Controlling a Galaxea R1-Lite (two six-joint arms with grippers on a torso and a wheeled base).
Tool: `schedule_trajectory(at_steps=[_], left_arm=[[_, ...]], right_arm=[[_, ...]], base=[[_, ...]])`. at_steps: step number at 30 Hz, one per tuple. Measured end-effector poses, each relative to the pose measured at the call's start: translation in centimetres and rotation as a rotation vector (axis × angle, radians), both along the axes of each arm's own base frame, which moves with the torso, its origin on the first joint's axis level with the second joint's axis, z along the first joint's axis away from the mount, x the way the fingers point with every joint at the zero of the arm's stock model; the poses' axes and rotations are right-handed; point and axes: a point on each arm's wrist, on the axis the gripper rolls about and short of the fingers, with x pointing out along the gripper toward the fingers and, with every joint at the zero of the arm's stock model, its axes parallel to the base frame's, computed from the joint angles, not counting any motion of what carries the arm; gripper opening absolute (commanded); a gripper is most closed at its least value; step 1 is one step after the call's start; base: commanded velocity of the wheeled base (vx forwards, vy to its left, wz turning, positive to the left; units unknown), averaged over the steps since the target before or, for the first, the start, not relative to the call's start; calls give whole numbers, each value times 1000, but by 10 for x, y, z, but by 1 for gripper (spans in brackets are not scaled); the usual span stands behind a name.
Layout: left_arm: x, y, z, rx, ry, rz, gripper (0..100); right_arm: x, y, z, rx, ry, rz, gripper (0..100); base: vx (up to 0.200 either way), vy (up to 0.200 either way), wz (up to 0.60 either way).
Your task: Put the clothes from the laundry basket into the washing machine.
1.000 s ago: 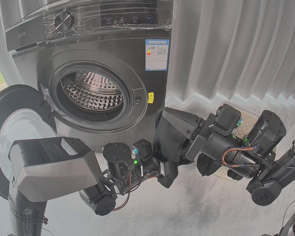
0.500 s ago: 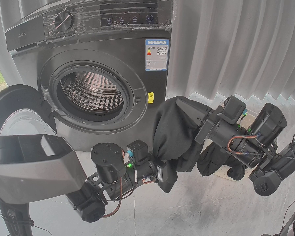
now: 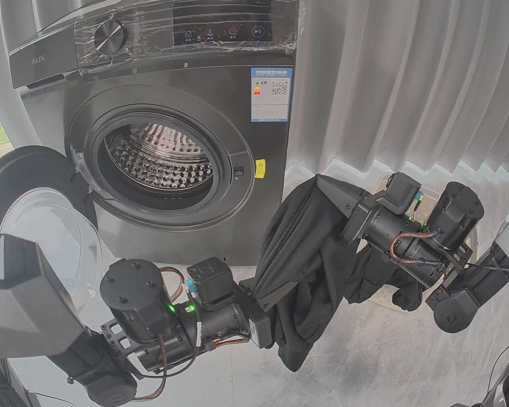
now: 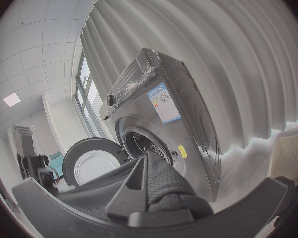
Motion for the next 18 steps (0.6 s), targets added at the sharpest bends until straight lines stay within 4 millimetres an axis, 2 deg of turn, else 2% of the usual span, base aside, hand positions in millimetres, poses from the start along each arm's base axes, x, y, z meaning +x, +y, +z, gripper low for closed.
schedule_trajectory(at_steps=[8, 18], left_arm=[[-11, 12, 22, -47, -43, -22, 0], [-12, 15, 30, -68, -57, -18, 0]], right_arm=[[-8, -2, -28, -65, 97, 9, 0], [-14, -6, -45, -103, 160, 16, 0]], base=[[0, 0, 0], [0, 0, 0]])
